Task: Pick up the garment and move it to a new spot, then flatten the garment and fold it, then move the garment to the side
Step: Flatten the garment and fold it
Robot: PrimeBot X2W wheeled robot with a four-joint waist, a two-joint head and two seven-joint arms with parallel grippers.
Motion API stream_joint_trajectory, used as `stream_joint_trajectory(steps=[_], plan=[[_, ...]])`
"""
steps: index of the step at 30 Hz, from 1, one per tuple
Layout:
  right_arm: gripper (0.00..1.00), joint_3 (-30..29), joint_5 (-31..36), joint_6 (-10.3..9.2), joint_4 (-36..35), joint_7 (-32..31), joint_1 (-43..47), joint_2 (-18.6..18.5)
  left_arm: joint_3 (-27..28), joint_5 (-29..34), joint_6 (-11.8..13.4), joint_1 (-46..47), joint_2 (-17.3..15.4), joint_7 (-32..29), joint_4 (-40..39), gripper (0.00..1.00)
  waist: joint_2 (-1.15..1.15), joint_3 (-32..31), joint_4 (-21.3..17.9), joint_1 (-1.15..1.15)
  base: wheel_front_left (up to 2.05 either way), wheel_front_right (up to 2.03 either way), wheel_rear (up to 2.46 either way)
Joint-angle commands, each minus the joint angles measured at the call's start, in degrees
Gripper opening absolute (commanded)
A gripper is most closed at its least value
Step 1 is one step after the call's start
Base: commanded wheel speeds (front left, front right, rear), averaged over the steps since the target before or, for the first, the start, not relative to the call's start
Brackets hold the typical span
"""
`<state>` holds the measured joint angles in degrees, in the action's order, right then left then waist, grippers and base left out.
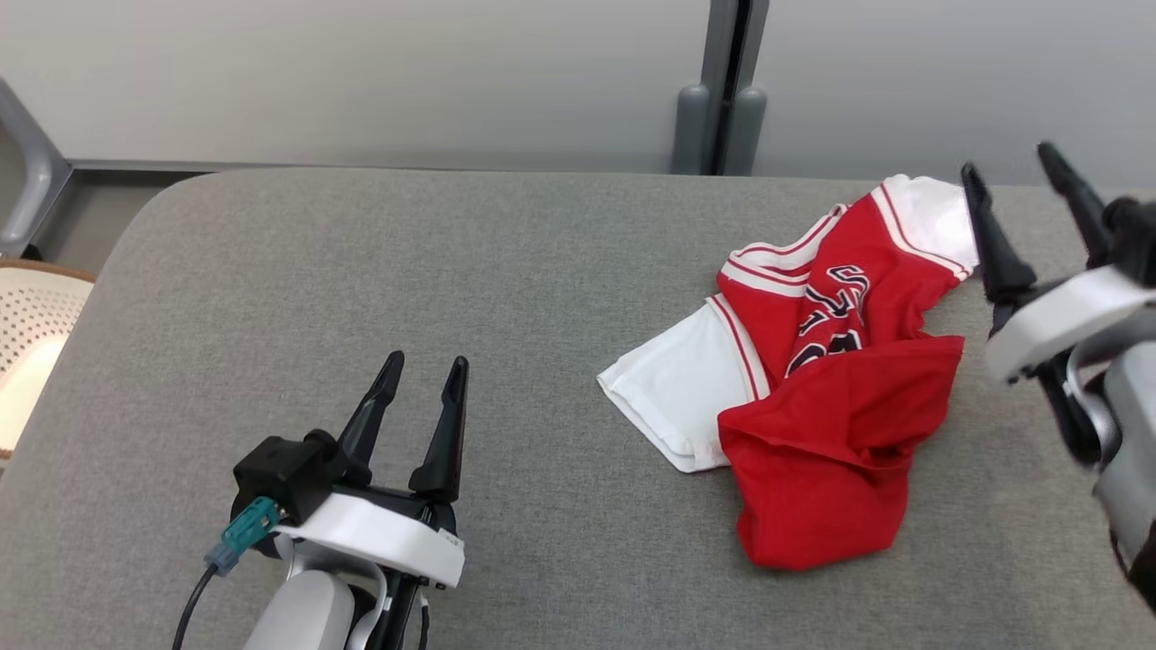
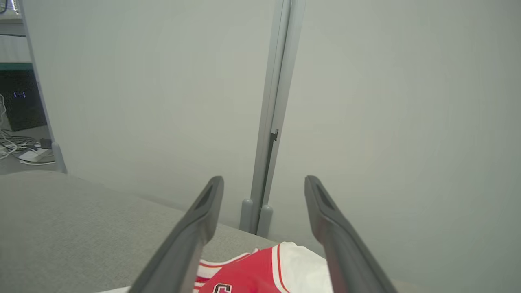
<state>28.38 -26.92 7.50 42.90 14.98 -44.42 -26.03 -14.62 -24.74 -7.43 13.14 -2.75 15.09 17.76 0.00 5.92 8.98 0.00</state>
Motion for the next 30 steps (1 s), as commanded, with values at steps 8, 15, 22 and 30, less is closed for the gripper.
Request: stream_joint_trajectory(steps=[8,15,22,30], plan=[[1.00,-14.3,8.9,-0.02,-17.7,0.2,24.4,7.1,2.3,0.7,-0.1,-4.0,-0.3,0.1,-1.0,1.00,0.00,-2.9,-3.9,0.00,0.00,0.00,0.00],[1.00,-19.6,15.0,-0.02,-25.0,0.2,35.4,12.8,2.4,0.1,-0.1,-5.8,-0.3,0.1,-1.0,1.00,0.00,-2.9,-5.0,0.00,0.00,0.00,0.00],[1.00,-16.5,18.4,-0.02,-26.9,-0.2,35.7,13.0,0.8,0.0,-0.1,-5.1,-0.3,0.1,-0.7,1.00,0.00,-2.6,-4.0,0.00,0.00,0.00,0.00],[1.00,-1.9,16.7,-0.02,-26.3,-7.7,31.1,8.5,-1.1,-1.3,-0.1,-3.8,-0.2,0.1,0.0,1.00,0.00,-1.0,-0.9,0.00,0.00,0.00,0.00]])
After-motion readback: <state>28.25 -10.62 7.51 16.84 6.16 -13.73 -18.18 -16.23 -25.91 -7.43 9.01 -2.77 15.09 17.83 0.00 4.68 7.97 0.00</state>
